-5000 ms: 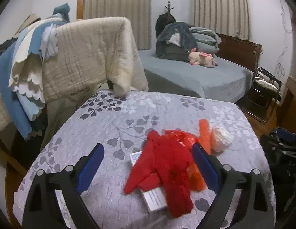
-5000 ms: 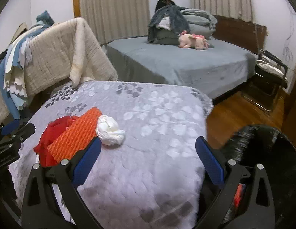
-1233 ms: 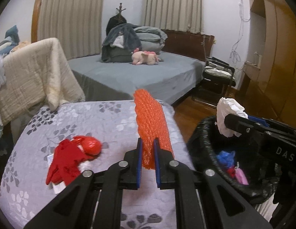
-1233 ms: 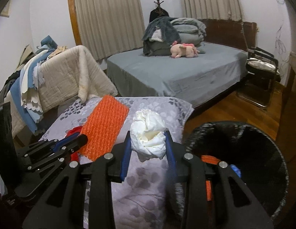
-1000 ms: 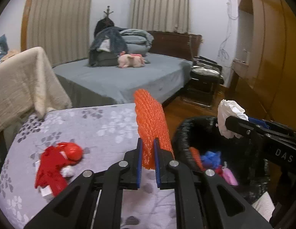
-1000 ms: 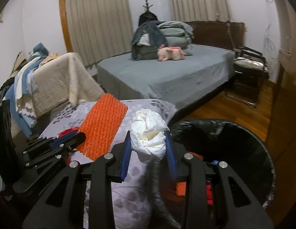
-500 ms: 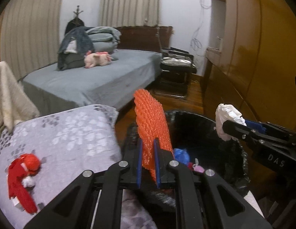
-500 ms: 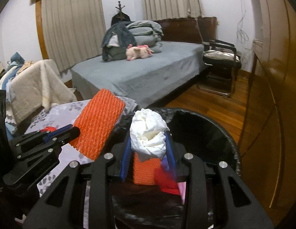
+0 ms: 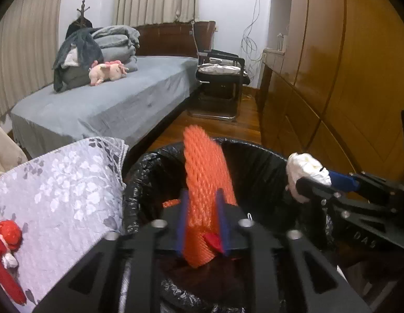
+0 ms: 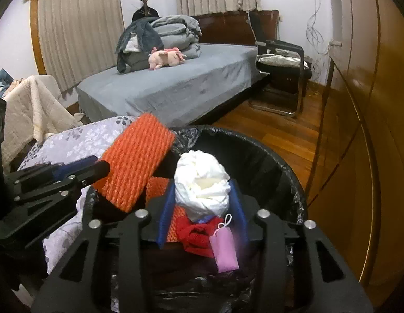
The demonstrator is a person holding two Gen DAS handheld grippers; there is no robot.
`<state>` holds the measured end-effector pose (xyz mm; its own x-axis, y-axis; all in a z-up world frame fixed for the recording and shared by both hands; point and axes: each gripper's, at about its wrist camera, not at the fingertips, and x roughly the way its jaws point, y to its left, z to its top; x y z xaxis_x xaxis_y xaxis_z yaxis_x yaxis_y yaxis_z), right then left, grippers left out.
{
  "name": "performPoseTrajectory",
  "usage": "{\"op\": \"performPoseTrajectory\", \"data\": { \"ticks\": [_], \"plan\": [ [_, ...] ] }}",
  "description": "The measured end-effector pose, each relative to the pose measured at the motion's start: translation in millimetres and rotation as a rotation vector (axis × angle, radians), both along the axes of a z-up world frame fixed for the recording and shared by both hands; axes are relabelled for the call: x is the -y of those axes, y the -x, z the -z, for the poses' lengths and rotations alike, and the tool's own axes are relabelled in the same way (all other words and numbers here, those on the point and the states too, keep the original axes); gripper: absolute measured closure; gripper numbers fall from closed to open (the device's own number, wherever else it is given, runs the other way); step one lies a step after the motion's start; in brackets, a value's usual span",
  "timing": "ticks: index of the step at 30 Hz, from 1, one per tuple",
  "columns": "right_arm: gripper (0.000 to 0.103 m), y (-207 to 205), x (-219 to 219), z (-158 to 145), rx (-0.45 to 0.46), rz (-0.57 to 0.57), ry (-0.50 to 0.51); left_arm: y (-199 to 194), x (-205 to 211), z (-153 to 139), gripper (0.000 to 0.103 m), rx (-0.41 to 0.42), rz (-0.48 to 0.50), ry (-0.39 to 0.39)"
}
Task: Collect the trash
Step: 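Open both tools to drop the orange strip and tissue into the bin, then move both tools back over the remaining items on the quilt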
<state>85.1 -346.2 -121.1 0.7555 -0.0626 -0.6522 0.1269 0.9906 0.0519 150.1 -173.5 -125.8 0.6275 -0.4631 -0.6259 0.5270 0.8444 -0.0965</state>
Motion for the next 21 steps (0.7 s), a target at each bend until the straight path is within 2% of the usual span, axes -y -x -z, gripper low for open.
{"op": "performPoseTrajectory", "data": {
  "ticks": [2, 6, 7, 9, 11, 14, 21],
  "plan": [
    [0.053, 2, 2, 2, -0.001, 0.009, 0.002, 0, -2, 0, 0.064, 0.000, -0.004, 0.005],
    [0.030, 6, 5, 0, 0.017, 0.028, 0.011, -1, -16, -4, 0.049, 0.012, -0.029, -0.001],
    [0.023, 6, 5, -1, 0.021, 0.030, 0.011, -1, -20, -5, 0.040, 0.013, -0.040, -0.002],
    [0.014, 8, 3, -5, 0.035, 0.031, 0.006, 0, -30, -8, 0.030, 0.020, -0.065, -0.001],
    [0.012, 9, 1, -10, 0.048, 0.022, -0.006, 1, -40, -12, 0.021, 0.028, -0.087, -0.001],
    [0.009, 9, -7, -19, 0.062, 0.006, -0.019, 6, -59, -18, 0.012, 0.045, -0.130, -0.005],
    [0.007, 2, -42, -34, 0.090, -0.064, -0.028, 15, -109, -31, 0.008, 0.082, -0.225, -0.004]
  ]
}}
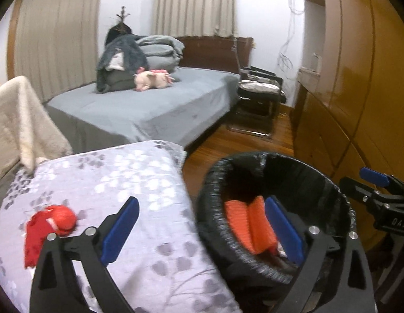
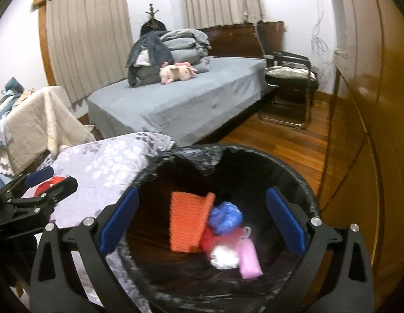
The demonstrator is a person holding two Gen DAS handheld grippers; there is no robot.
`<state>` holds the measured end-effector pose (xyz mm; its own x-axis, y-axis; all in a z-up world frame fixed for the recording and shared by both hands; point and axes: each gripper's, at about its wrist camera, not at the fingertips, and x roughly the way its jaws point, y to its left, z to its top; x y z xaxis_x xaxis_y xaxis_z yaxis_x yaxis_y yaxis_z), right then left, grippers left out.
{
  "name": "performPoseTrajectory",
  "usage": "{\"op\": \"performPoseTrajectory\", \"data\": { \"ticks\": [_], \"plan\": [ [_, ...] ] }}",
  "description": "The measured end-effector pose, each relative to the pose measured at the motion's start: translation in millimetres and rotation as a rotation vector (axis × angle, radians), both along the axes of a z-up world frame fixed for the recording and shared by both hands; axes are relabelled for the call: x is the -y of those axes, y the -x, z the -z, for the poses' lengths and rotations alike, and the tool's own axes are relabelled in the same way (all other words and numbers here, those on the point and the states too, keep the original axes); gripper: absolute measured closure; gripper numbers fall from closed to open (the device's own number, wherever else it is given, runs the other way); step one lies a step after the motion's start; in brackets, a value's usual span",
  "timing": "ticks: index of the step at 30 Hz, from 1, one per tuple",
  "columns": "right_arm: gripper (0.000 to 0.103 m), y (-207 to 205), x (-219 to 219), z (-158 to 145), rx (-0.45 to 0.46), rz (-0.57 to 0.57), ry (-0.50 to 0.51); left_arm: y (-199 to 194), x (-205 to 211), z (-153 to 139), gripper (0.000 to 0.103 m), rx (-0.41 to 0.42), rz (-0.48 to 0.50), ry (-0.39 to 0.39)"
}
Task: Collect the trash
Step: 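Move both tools back over the remaining items on the quilt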
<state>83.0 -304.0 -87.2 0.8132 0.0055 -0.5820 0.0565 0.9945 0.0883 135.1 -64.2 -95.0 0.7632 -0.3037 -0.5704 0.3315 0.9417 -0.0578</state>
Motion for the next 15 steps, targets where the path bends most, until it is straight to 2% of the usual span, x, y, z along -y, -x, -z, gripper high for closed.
{"op": "performPoseTrajectory", "data": {
  "ticks": [15],
  "plan": [
    [0.007, -44, -121, 2, -0.012, -0.239, 0.007, 15, -134, 1, 0.009, 0.056, -0.288, -0.049]
  ]
}}
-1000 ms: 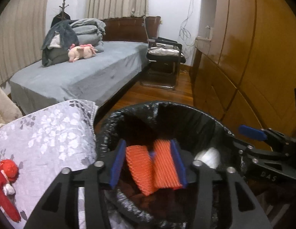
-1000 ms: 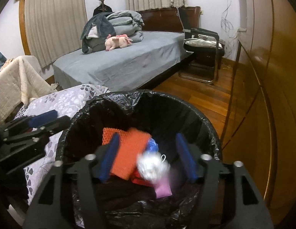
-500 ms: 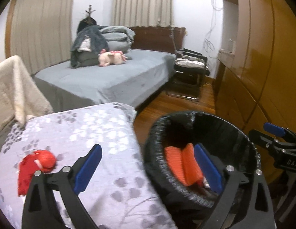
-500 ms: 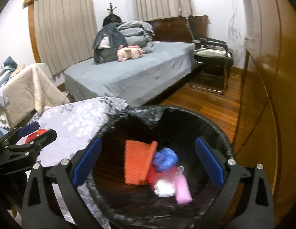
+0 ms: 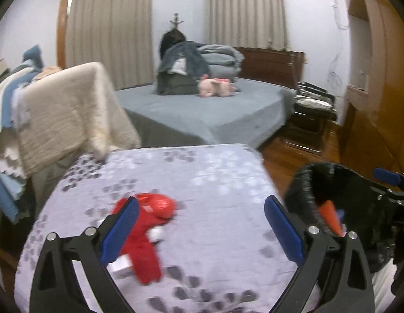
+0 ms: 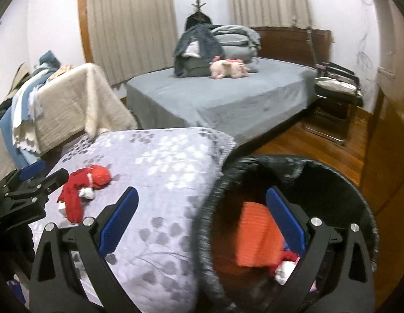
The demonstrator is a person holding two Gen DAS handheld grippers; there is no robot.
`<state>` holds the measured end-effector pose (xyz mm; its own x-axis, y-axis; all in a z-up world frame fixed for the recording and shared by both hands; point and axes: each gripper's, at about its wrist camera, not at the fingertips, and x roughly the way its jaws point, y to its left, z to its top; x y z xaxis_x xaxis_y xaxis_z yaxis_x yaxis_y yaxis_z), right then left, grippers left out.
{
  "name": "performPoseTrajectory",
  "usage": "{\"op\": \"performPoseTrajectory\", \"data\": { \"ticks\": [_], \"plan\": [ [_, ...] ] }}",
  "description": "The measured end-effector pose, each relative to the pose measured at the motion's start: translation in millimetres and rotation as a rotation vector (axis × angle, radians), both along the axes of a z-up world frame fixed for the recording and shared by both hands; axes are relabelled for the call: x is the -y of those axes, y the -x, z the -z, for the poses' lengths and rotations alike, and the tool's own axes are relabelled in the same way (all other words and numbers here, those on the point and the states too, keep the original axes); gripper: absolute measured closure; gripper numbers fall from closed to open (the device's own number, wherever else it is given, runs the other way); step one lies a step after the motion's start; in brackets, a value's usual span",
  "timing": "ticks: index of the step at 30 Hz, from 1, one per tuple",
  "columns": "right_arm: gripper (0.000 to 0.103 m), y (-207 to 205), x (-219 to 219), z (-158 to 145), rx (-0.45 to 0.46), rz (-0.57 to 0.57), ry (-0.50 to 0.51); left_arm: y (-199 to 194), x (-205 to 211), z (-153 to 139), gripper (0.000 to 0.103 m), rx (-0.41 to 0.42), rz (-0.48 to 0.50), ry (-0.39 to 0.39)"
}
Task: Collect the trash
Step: 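Move both tools back over the remaining items on the quilt, then grasp the red cloth with the left tool while the right tool grasps another white tissue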
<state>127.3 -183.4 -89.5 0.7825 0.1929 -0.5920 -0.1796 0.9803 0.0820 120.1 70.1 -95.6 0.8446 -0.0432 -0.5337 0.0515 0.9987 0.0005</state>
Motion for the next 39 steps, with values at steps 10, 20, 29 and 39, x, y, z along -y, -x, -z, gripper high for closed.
{"op": "performPoseTrajectory", "data": {
  "ticks": [10, 20, 29, 39],
  "plan": [
    [0.007, -38, -66, 21, -0.028, -0.092, -0.003, -15, -69, 29, 0.031, -0.062, -0.129, 0.021],
    [0.007, -61, -96, 46, -0.081, -0.125, 0.019, -45, -83, 67, 0.057, -0.143, -0.131, 0.037],
    [0.007, -71, -105, 52, -0.098, -0.137, 0.025, -51, -79, 76, 0.091, -0.142, -0.106, 0.051],
    [0.007, -69, -123, 49, -0.083, -0.179, 0.022, -27, -100, 42, 0.096, -0.069, -0.137, 0.096]
  ]
}}
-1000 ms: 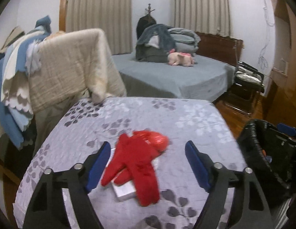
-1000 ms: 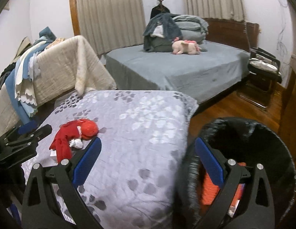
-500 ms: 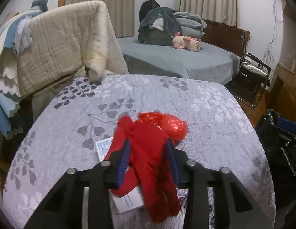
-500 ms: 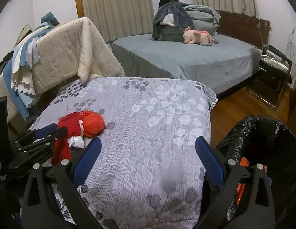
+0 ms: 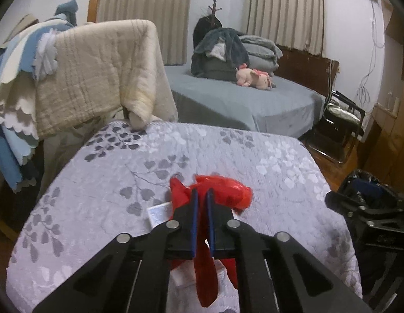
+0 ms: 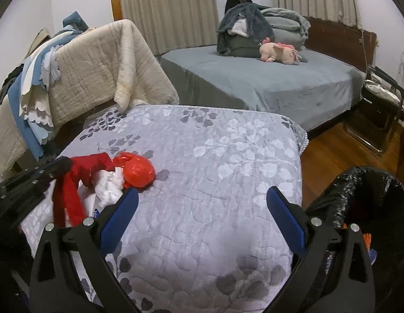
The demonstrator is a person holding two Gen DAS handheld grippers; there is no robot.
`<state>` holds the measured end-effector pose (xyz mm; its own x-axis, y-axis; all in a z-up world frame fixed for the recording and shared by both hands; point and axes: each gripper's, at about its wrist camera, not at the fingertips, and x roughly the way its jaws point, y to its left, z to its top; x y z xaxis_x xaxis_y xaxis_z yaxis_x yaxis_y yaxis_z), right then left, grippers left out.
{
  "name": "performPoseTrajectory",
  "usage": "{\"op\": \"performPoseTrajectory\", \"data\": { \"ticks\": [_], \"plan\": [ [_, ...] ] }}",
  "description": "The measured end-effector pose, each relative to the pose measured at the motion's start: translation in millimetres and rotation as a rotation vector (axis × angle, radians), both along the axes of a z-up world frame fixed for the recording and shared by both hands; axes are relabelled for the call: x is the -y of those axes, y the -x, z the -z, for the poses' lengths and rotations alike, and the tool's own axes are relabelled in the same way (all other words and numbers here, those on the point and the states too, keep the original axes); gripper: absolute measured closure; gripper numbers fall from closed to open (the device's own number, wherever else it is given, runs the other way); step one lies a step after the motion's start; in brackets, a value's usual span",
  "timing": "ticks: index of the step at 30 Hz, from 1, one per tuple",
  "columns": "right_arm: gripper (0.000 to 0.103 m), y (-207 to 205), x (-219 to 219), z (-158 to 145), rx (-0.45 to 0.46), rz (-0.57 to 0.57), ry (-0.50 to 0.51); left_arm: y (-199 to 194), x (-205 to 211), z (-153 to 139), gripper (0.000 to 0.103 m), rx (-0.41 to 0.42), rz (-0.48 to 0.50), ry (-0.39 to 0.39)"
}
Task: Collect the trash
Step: 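Grasp the red cloth with the left tool while the right tool grasps another white tissue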
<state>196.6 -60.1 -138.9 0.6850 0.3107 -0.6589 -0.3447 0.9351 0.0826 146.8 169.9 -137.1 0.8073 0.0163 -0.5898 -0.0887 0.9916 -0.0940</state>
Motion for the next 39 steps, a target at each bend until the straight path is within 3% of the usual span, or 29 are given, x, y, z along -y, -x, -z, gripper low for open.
{"op": "performPoseTrajectory", "data": {
  "ticks": [8, 14, 25, 28, 36, 38, 39],
  "plan": [
    [0.007, 2, -27, 5, -0.012, -0.046, -0.008, 26, -34, -7, 0.096, 0.006, -0.087, 0.012],
    [0.007, 6, -49, 13, -0.026, -0.087, 0.008, 39, -58, 4, 0.096, -0.023, -0.138, 0.009],
    [0.009, 2, -80, 30, -0.050, -0.132, 0.031, 51, -74, 21, 0.096, -0.060, -0.150, 0.020],
    [0.022, 0, -93, 34, -0.061, -0.161, 0.029, 51, -77, 22, 0.096, -0.060, -0.155, 0.025],
    [0.044, -9, -119, 52, -0.105, -0.208, 0.045, 49, -78, 24, 0.096, -0.063, -0.147, 0.031],
    [0.056, -11, -121, 56, -0.122, -0.222, 0.045, 48, -76, 24, 0.094, -0.063, -0.141, 0.029],
    [0.067, -12, -122, 59, -0.139, -0.237, 0.041, 47, -76, 25, 0.092, -0.064, -0.139, 0.028]
  ]
}}
